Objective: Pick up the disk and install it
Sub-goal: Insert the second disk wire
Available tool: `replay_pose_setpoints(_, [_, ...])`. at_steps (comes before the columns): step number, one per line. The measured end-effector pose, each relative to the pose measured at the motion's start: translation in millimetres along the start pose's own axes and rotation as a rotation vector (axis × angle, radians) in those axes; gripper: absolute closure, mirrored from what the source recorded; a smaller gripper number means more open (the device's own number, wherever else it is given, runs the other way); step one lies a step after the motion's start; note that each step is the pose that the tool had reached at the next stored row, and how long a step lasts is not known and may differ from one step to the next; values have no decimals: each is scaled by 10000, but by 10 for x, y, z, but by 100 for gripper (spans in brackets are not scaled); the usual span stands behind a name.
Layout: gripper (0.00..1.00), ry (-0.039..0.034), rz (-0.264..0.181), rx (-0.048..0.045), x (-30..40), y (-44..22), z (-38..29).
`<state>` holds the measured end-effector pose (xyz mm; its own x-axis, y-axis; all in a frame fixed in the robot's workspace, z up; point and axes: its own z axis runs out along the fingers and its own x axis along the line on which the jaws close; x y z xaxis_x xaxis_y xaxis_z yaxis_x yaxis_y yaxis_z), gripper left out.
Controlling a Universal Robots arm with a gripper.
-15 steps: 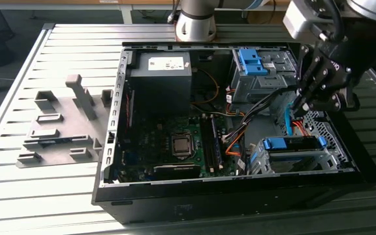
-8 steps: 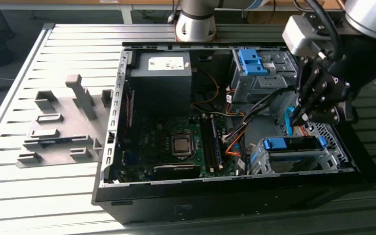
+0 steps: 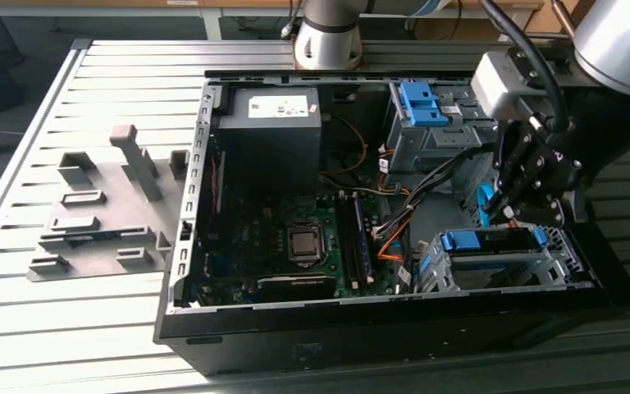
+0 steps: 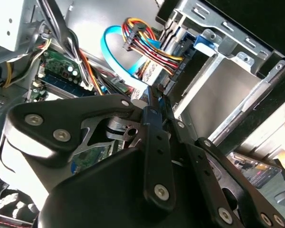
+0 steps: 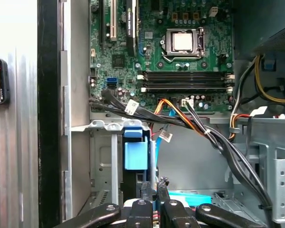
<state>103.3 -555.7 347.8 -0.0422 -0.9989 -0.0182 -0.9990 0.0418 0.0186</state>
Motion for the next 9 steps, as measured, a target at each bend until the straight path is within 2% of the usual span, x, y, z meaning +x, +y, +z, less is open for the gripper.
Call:
replay_pose_setpoints(2, [84, -47, -1, -2, 11, -1, 9])
replay_pose_setpoints(5, [84, -62, -1, -3, 13, -1, 10])
replay_pose_setpoints(6, [84, -167, -2, -7, 22, -1, 12])
replay_pose_setpoints(8, [84, -480, -8, -20, 44, -2, 18])
replay_pose_setpoints(9, [84, -578, -11, -24, 59, -3, 24])
